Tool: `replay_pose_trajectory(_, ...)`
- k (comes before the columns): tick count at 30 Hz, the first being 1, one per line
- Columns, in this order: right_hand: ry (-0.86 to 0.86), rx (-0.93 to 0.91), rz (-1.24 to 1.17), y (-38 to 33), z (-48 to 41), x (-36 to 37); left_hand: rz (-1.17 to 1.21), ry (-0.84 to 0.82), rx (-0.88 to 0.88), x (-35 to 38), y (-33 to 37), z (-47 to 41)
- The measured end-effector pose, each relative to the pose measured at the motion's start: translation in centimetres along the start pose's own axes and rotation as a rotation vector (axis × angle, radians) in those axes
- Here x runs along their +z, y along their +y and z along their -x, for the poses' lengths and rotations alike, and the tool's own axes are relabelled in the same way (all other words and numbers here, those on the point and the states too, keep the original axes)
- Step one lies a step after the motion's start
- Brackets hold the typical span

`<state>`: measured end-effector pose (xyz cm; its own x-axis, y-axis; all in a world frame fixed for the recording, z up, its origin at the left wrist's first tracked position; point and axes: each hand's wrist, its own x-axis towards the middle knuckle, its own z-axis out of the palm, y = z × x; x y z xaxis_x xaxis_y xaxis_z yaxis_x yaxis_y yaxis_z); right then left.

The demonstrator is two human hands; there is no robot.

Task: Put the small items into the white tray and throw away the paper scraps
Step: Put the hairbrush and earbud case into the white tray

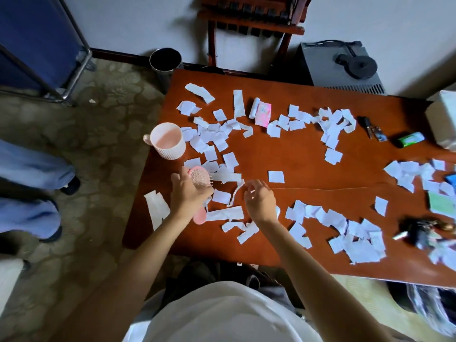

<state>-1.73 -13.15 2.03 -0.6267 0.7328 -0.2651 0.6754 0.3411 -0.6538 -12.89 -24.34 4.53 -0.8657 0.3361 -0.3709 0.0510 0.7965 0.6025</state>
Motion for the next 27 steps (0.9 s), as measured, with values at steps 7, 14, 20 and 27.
replay_pose_trajectory(7,-0.304,0.034,0.464,6.5,0.3,-3.6,0.177,-0.041,0.017,4.6,3.7,3.5)
replay_pose_trajectory(14,-0.34,0.018,0.482,7.3,-0.5,-3.6,0.143,-0.068,-0.051,7.0,4.2,4.2)
replay_pose_trajectory(20,-0.407,0.111,0.342,7.6,-0.8,-4.9,0.164,-0.125,-0.011,7.8,6.8,2.7)
replay_pose_trajectory(27,-0.172,0.16,0.101,10.0,-3.1,-11.7,0.219,-0.174,0.065,10.2,13.0,2.6)
